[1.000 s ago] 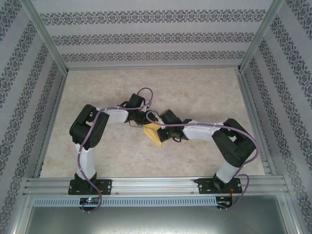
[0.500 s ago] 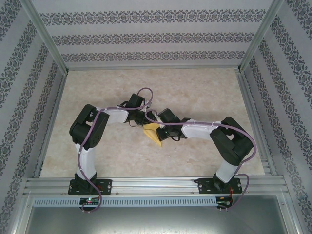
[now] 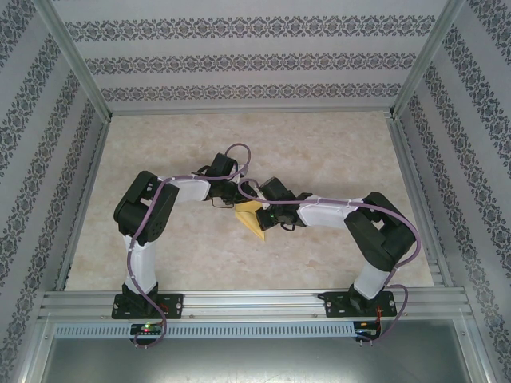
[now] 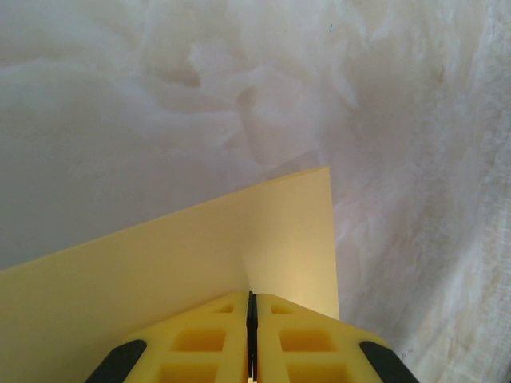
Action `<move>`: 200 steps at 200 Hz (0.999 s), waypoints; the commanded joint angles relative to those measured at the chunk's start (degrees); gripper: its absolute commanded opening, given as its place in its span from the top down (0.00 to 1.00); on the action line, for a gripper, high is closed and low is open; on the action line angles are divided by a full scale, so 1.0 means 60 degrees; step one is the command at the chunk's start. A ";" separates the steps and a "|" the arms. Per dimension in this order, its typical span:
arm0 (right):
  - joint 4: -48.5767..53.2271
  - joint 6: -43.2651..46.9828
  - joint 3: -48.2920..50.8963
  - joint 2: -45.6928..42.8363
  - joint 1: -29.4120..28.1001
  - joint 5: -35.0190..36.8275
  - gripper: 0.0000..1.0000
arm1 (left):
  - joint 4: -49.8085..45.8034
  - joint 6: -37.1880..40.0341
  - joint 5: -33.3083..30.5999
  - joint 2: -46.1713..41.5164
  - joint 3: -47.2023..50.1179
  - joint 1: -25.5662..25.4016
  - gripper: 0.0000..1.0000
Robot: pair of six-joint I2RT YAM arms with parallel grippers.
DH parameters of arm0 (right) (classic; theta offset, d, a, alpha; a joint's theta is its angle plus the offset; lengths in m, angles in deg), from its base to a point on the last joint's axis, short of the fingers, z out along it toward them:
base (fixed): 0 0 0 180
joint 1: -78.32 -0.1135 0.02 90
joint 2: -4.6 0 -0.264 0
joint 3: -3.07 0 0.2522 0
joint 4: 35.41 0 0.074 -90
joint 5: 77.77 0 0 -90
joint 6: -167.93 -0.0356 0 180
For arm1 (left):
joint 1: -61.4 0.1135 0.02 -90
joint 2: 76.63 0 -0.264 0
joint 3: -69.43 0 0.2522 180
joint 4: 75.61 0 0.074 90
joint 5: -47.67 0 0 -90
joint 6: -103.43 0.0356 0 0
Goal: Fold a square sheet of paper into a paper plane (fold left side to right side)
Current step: Third fold the triangle at the center of the table.
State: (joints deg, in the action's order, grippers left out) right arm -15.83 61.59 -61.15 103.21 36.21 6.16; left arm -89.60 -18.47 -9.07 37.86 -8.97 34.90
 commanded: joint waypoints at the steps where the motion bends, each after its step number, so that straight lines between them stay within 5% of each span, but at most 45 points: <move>1: 0.0072 -0.0089 0.0069 -0.0204 0.0111 0.0148 1.00 | -0.0840 0.0281 -0.0093 0.0268 0.0104 0.0050 0.88; 200: 0.0001 -0.0177 0.0199 -0.0082 0.0120 0.0133 1.00 | -0.0973 0.0351 -0.0093 0.0282 0.0007 0.0052 0.88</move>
State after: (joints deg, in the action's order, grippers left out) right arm -15.94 61.46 -60.16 103.10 36.24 6.77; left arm -90.01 -18.23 -8.94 37.86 -9.10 34.90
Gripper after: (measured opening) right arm 0.037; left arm 0.120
